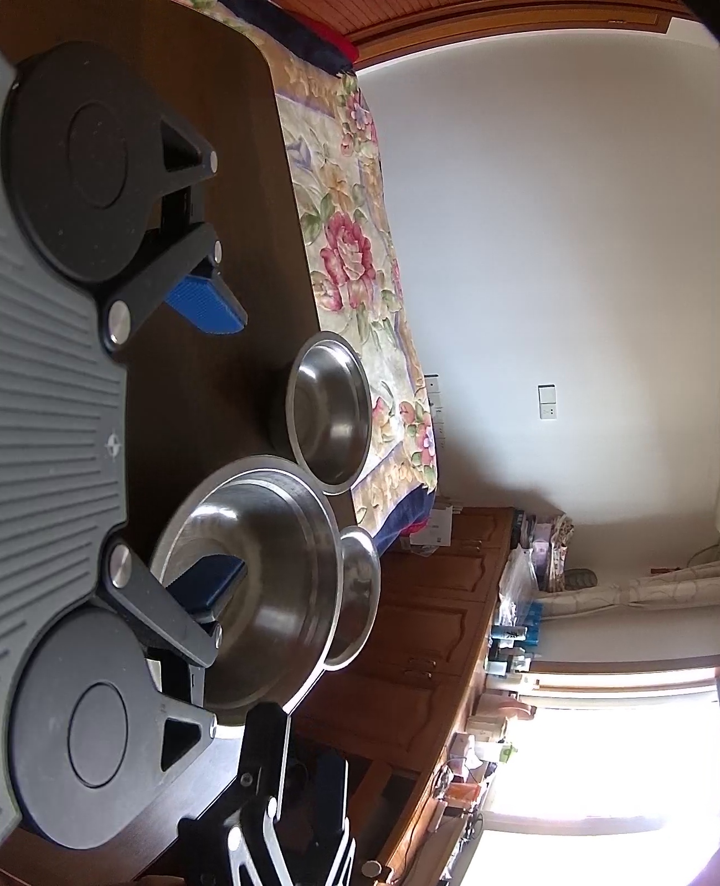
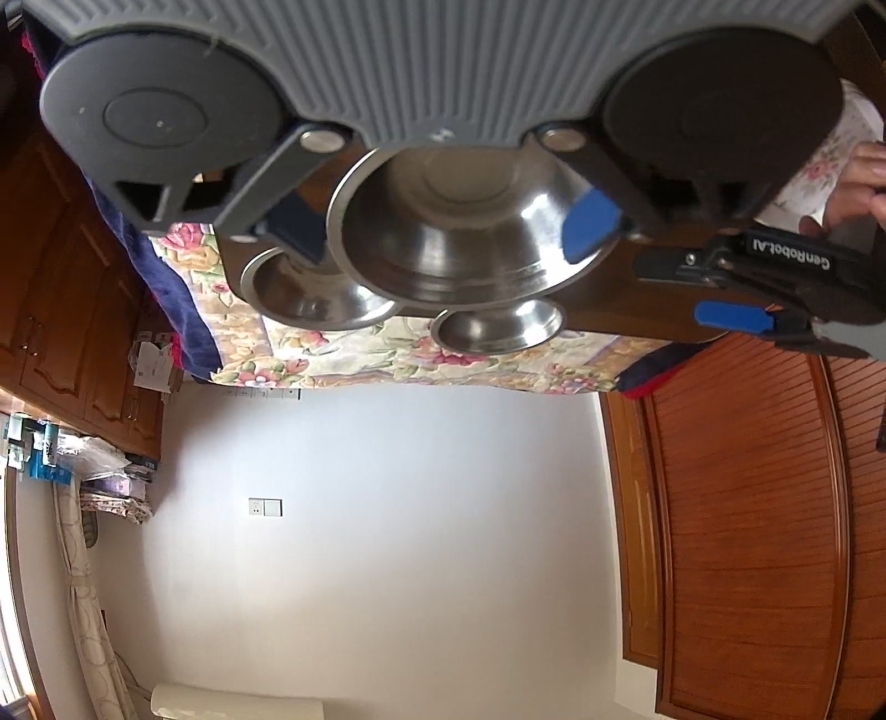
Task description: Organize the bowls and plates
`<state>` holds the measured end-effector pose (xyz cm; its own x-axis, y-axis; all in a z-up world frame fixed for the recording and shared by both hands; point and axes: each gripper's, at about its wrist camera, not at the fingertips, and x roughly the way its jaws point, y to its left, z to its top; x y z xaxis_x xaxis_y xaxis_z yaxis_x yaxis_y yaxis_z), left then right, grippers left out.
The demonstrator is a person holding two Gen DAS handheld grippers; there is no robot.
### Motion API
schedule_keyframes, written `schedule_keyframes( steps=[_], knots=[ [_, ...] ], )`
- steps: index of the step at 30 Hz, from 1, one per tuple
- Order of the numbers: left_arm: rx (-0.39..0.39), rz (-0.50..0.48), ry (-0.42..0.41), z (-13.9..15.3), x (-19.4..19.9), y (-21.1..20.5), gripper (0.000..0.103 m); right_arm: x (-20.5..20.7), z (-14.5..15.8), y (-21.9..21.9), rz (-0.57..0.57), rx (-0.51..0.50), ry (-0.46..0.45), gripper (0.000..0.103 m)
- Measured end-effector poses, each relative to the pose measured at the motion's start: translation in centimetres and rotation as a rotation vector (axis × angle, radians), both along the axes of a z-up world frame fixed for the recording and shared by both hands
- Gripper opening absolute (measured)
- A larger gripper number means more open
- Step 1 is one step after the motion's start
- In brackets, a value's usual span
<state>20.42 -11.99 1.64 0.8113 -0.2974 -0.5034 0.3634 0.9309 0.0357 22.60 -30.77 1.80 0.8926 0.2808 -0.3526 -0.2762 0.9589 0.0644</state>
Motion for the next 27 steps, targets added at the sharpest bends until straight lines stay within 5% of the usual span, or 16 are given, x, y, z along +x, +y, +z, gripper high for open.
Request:
schedule_keyframes(
  steps=[12, 17, 27],
  knots=[
    [-0.006, -0.003, 0.045, -1.2, 2.1, -0.5, 0.102, 2.3, -1.0, -1.0, -0.029, -0.007, 0.043, 0.103],
    [-0.011, -0.016, 0.091, -2.0, 3.2, -0.6, 0.084, 3.0, -1.6, -1.4, -0.020, 0.002, 0.082, 0.103],
    [-0.035, -0.031, 0.155, -2.7, 4.3, -1.0, 0.060, 4.4, -2.7, -2.0, -0.029, 0.038, 0.176, 0.056]
  ],
)
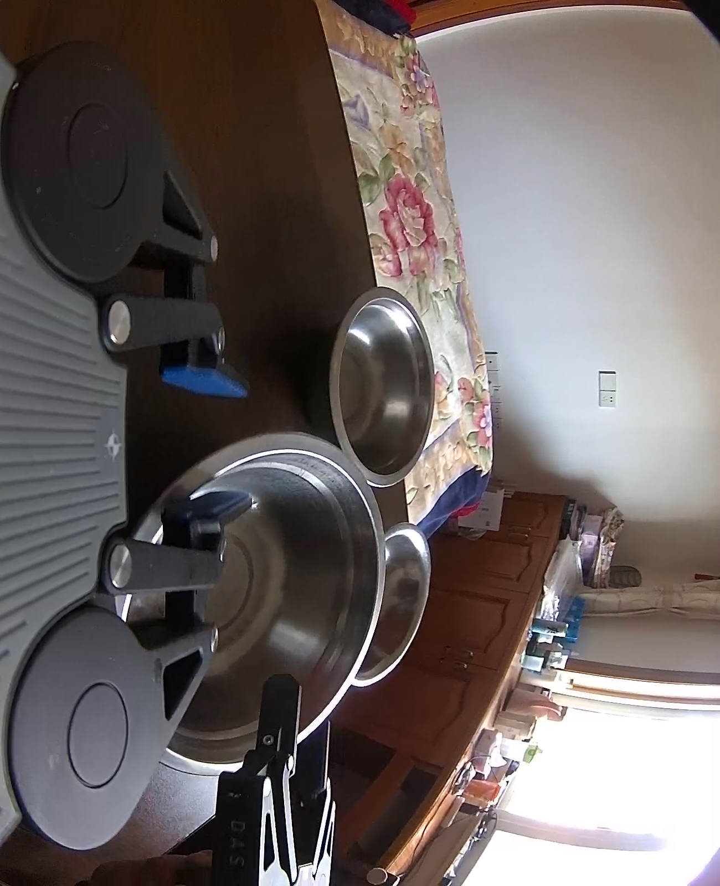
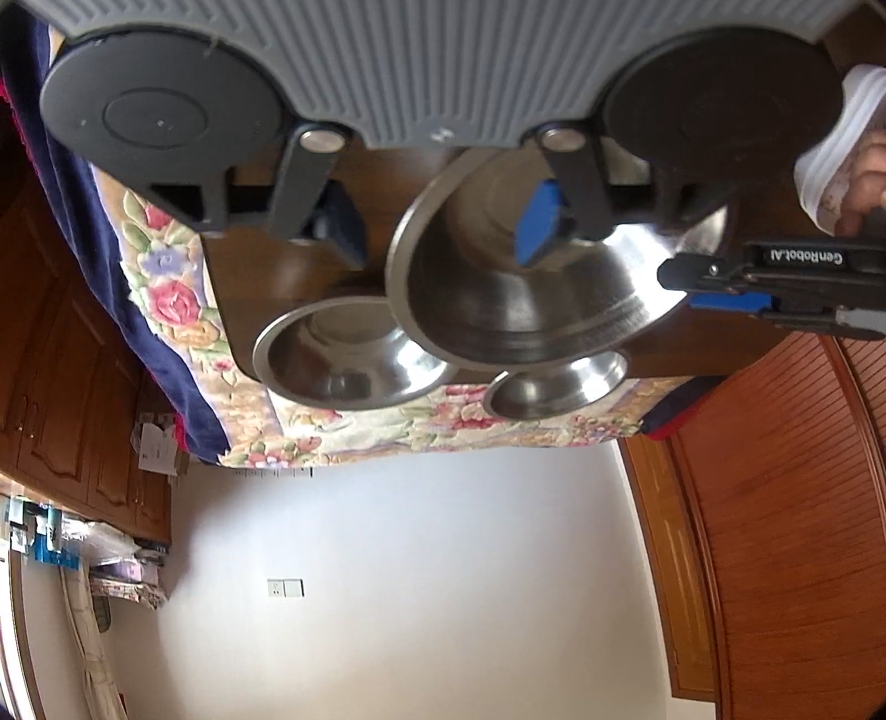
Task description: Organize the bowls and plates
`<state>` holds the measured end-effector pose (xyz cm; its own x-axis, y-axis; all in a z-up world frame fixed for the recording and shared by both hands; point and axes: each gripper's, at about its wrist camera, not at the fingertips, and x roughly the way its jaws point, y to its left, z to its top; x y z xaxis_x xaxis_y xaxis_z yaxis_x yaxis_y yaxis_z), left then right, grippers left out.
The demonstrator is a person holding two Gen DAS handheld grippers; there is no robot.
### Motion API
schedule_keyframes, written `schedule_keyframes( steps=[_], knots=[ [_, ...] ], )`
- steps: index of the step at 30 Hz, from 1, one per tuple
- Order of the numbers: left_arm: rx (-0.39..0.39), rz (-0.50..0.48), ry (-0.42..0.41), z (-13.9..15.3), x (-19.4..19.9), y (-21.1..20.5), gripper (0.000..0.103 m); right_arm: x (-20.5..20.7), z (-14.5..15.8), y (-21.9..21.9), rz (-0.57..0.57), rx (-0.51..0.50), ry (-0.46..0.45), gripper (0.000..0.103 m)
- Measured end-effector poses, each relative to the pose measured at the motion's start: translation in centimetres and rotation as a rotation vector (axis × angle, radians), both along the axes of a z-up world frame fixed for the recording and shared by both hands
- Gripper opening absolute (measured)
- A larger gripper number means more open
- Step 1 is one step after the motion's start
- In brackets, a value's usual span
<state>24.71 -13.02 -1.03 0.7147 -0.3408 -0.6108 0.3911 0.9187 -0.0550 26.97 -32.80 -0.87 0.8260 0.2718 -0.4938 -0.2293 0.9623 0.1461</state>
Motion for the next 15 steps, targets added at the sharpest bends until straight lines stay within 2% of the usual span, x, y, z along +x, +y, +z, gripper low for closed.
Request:
schedule_keyframes(
  steps=[4, 9, 15],
  knots=[
    [-0.025, -0.010, 0.026, -0.12, 0.32, 0.16, 0.054, 0.02, -0.23, 0.03, 0.007, 0.012, 0.022, 0.047],
    [-0.033, -0.020, 0.041, -0.19, 0.15, 0.01, 0.049, 0.01, -0.47, 0.18, 0.014, 0.027, 0.047, 0.029],
    [-0.054, -0.007, 0.063, -0.02, -0.02, 0.45, 0.047, -0.06, -0.44, 0.05, -0.004, 0.054, 0.059, 0.025]
  ],
)
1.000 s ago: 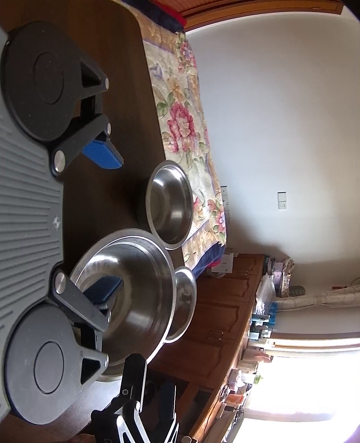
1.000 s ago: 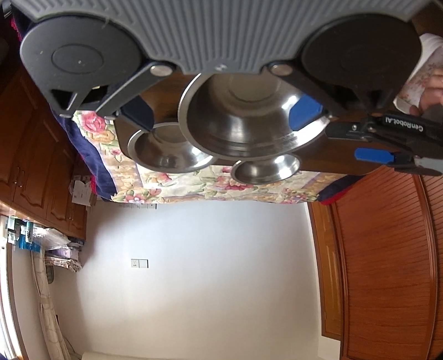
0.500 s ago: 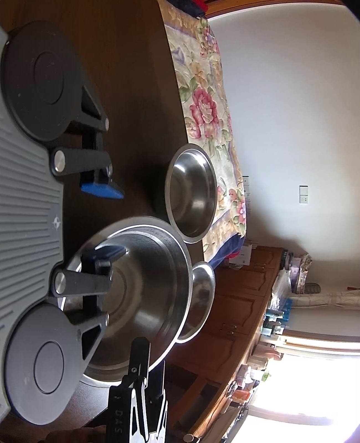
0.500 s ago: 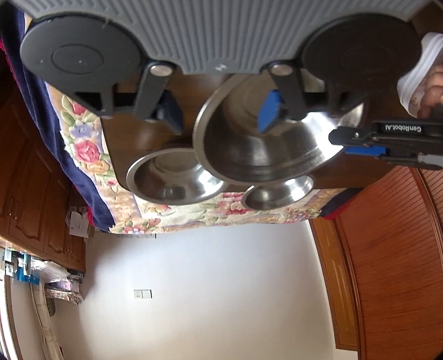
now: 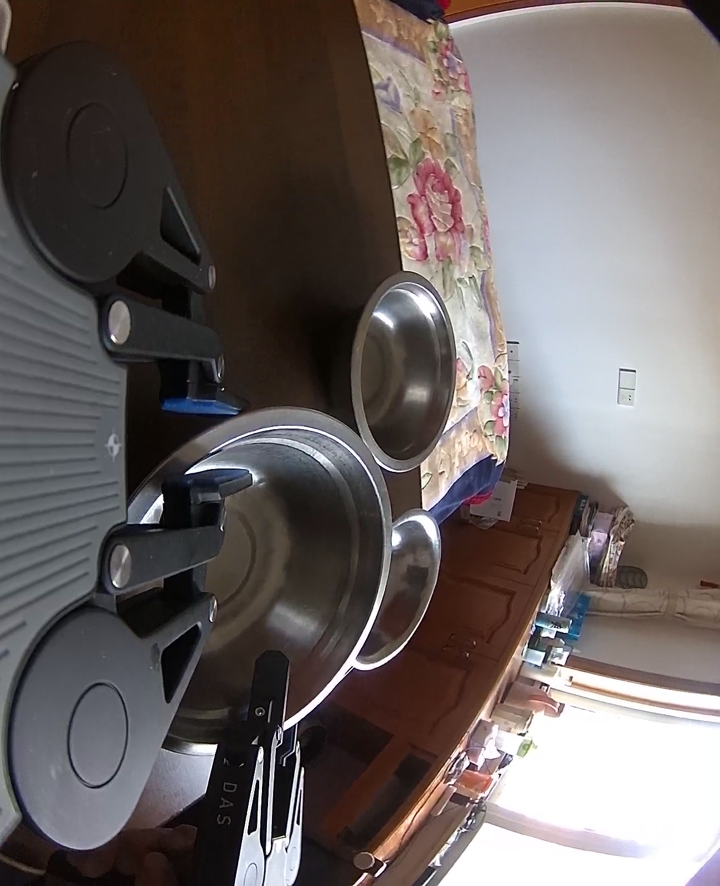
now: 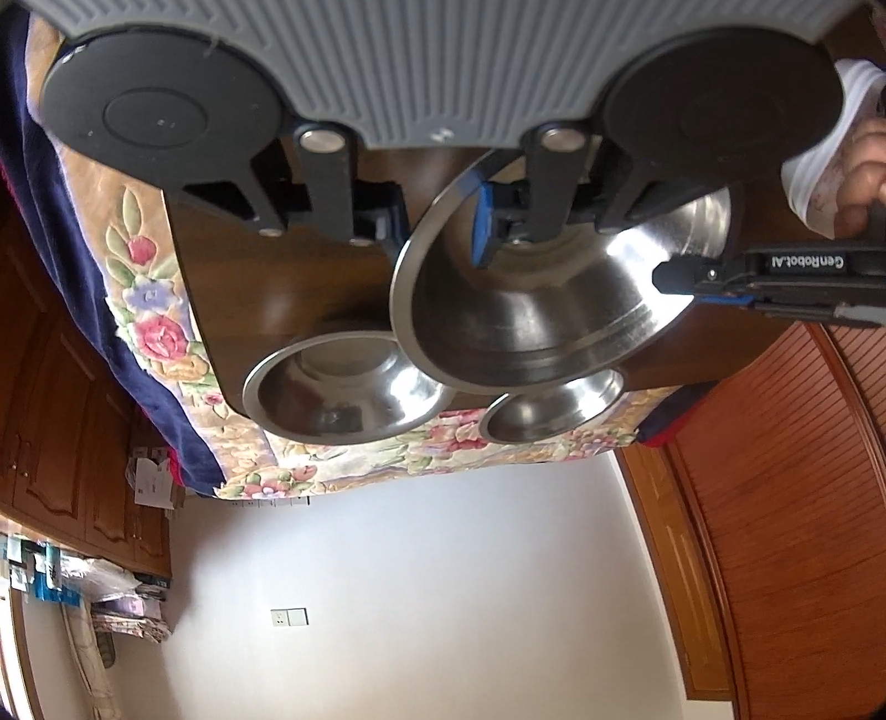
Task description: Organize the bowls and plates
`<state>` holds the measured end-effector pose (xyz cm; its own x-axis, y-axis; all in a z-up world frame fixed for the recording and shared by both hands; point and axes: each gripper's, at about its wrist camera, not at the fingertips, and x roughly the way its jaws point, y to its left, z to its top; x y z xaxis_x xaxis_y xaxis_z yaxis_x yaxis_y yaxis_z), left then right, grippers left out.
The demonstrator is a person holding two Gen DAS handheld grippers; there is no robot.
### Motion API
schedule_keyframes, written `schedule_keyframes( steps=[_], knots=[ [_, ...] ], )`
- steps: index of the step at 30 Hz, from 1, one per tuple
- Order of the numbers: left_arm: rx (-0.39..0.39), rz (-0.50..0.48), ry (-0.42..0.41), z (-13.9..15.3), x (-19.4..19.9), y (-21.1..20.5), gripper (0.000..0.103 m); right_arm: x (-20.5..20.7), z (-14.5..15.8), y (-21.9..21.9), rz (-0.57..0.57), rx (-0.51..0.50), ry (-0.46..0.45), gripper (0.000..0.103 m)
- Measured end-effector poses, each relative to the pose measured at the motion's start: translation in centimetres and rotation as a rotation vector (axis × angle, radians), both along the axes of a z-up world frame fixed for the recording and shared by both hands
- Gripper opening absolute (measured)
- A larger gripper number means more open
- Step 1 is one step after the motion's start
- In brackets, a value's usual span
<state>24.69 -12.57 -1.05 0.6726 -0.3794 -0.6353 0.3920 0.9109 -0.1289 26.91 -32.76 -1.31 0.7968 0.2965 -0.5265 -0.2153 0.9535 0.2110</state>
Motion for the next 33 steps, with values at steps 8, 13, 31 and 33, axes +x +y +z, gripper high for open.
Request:
schedule_keyframes(
  steps=[8, 13, 31, 33],
  knots=[
    [-0.014, -0.004, -0.027, 1.2, -1.4, 0.6, 0.047, -0.9, 1.0, 0.3, -0.011, 0.000, -0.023, 0.023],
    [-0.027, -0.011, -0.051, 2.0, -2.7, 1.1, 0.047, -1.8, 1.8, 0.5, -0.013, -0.003, -0.038, 0.023],
    [-0.037, -0.026, -0.069, 2.1, -6.9, 3.3, 0.048, -5.1, 2.5, 2.2, -0.007, -0.030, -0.052, 0.022],
    [-0.040, -0.027, -0.067, 2.1, -7.2, 3.5, 0.048, -5.3, 2.5, 2.3, -0.007, -0.031, -0.051, 0.022]
  ],
)
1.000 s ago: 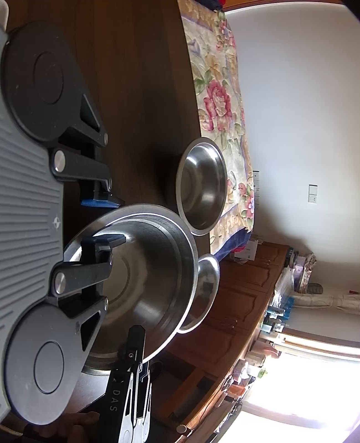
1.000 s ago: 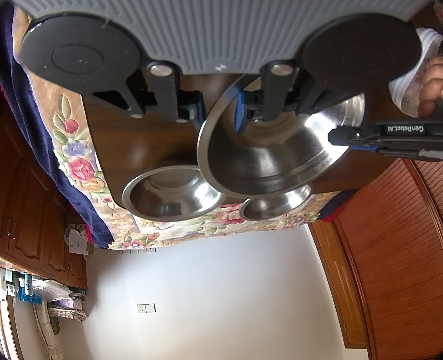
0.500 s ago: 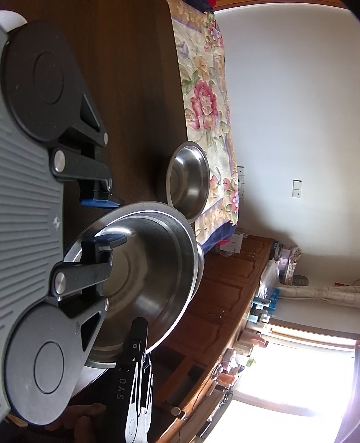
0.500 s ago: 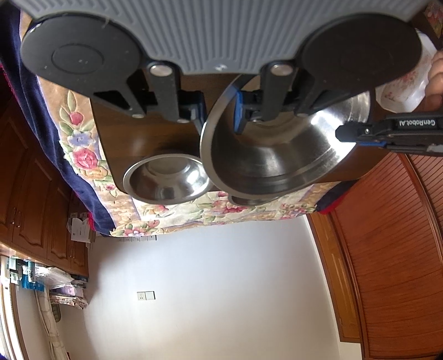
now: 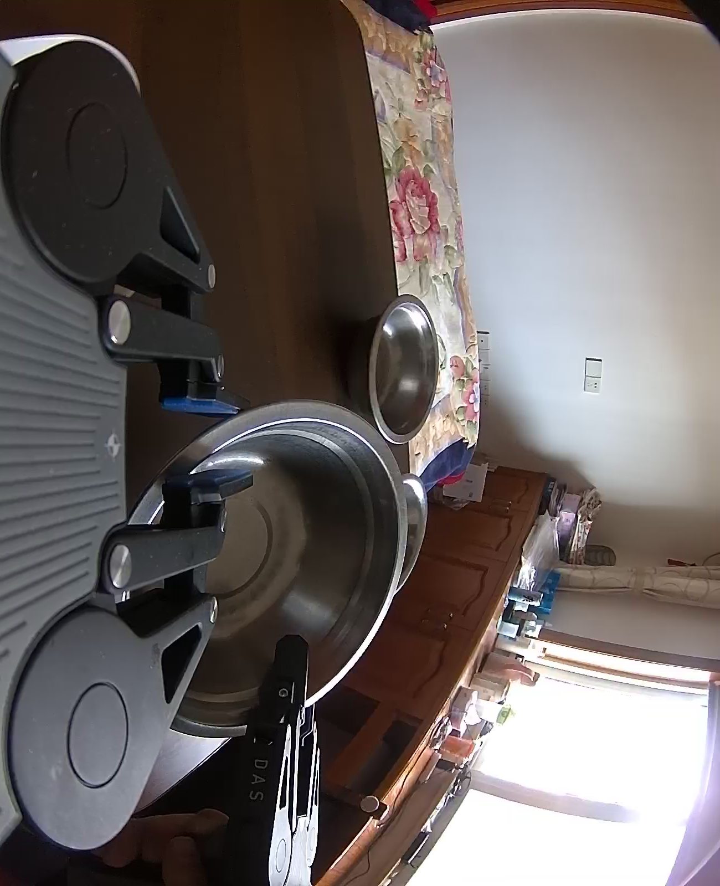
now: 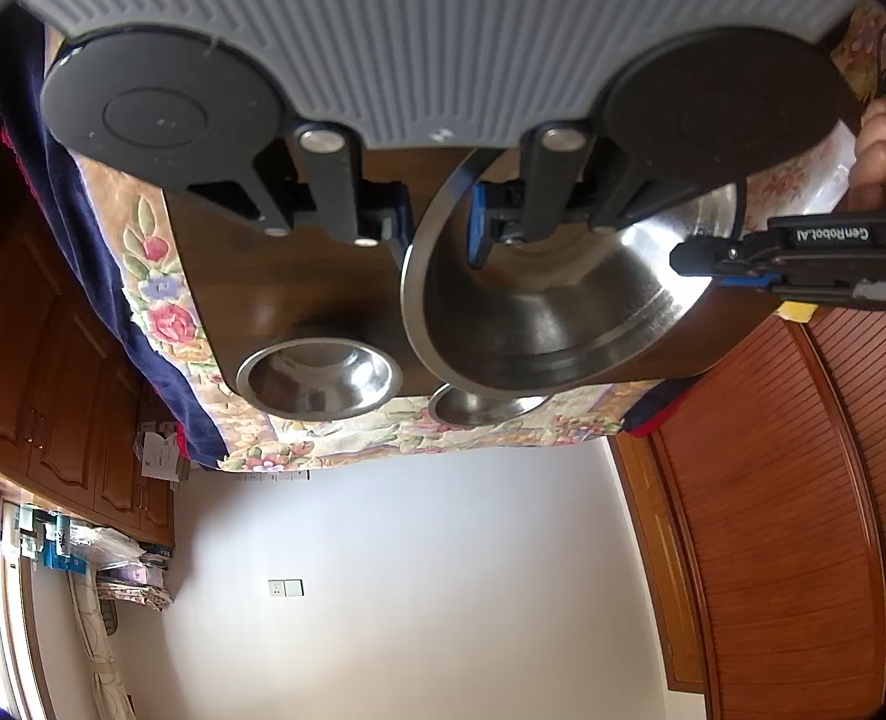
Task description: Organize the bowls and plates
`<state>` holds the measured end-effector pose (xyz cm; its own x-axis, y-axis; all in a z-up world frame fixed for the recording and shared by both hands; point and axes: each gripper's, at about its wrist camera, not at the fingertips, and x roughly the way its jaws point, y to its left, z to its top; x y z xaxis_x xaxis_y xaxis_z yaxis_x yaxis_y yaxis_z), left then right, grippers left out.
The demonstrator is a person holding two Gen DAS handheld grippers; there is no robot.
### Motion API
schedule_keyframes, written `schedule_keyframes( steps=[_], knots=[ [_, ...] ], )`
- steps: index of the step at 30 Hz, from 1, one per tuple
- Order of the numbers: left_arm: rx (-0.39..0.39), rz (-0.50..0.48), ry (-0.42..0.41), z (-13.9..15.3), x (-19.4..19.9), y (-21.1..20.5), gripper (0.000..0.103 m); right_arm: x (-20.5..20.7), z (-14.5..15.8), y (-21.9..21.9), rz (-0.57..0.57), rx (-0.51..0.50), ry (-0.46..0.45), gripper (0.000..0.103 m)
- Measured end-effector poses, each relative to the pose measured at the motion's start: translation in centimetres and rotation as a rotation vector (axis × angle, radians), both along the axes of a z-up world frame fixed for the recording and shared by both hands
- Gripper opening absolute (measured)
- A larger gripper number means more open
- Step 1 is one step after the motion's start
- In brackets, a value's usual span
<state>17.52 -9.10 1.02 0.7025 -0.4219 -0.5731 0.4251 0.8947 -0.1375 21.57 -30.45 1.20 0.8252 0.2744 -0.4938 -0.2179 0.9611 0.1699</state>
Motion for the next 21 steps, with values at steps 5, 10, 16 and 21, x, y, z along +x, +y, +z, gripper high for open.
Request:
schedule_keyframes(
  steps=[5, 10, 16, 21],
  knots=[
    [-0.006, -0.003, 0.006, -0.3, -0.8, 0.5, 0.048, -0.6, -0.2, 0.1, 0.003, 0.002, 0.004, 0.022],
    [-0.010, -0.008, 0.018, -0.7, -1.4, 0.9, 0.049, -1.3, -0.8, 0.3, 0.006, 0.004, 0.018, 0.022],
    [-0.013, -0.009, 0.029, -1.0, -2.3, 1.6, 0.049, -2.0, -1.0, 0.9, 0.017, 0.007, 0.026, 0.022],
    [-0.011, -0.014, 0.043, -1.6, -2.8, 1.8, 0.049, -2.4, -1.4, 1.0, 0.020, 0.010, 0.035, 0.022]
  ],
)
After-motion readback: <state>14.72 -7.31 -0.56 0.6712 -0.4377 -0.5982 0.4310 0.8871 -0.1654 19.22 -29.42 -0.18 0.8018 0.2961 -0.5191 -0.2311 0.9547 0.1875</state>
